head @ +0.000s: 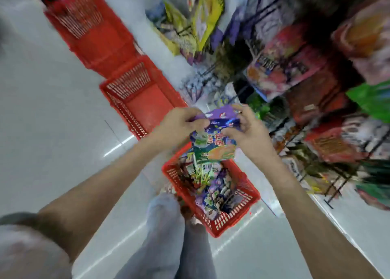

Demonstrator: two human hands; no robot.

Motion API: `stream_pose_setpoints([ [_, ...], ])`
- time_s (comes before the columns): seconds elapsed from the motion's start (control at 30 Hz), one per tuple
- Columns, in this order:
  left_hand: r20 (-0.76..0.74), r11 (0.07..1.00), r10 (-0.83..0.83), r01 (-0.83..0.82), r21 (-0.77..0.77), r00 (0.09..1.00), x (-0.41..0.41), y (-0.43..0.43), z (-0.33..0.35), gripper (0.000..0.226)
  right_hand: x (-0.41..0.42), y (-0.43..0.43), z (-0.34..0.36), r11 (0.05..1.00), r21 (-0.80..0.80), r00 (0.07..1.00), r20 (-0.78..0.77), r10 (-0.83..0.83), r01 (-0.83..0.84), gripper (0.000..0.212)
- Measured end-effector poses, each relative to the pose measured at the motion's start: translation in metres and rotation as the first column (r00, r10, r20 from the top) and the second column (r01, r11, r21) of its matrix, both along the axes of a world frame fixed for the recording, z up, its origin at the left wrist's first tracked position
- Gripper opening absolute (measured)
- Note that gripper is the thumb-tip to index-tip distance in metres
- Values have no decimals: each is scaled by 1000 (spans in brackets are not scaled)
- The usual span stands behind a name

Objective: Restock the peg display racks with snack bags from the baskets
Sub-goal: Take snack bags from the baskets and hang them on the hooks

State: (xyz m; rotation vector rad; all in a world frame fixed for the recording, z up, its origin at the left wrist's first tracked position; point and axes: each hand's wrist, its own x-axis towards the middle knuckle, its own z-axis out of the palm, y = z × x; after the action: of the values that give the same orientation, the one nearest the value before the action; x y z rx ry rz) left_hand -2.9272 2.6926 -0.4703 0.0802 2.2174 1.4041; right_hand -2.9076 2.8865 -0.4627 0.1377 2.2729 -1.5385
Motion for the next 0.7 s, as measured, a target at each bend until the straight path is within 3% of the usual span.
stream_pose_setpoints([
  [0.07, -120, 1000, 4, -4, 5, 993, -11, -10, 84, 24, -15, -8, 84, 999, 37, 991, -130, 15, -10, 43],
  [0.23, -378, 997, -71, 68, -21, 923, -30, -27, 231, 35, -27, -24, 240, 996, 90, 912, -410, 13, 27, 10],
  [0.33, -515, 991, -135, 107, -85, 847, -40, -35, 295, 27, -34, -36, 299, 982, 157, 841, -541, -1, 102, 20],
  [0.43, -643, 997, -81, 60, -54, 762, -58, -43, 343, 11, -46, -47, 350, 968, 211, 781, -624, 26, 137, 29],
  [0.53, -766, 998, -63, 53, -38, 639, -81, -49, 388, 14, -65, -56, 388, 970, 173, 712, -702, 3, 168, 18],
  [0.63, -865, 996, -69, 90, -28, 498, -111, -51, 431, 12, -90, -64, 423, 954, 221, 581, -811, 65, 201, 20],
  [0.7, -920, 992, -71, 120, -27, 385, -132, -49, 456, 8, -108, -70, 446, 912, 301, 411, -896, 170, 279, 23],
])
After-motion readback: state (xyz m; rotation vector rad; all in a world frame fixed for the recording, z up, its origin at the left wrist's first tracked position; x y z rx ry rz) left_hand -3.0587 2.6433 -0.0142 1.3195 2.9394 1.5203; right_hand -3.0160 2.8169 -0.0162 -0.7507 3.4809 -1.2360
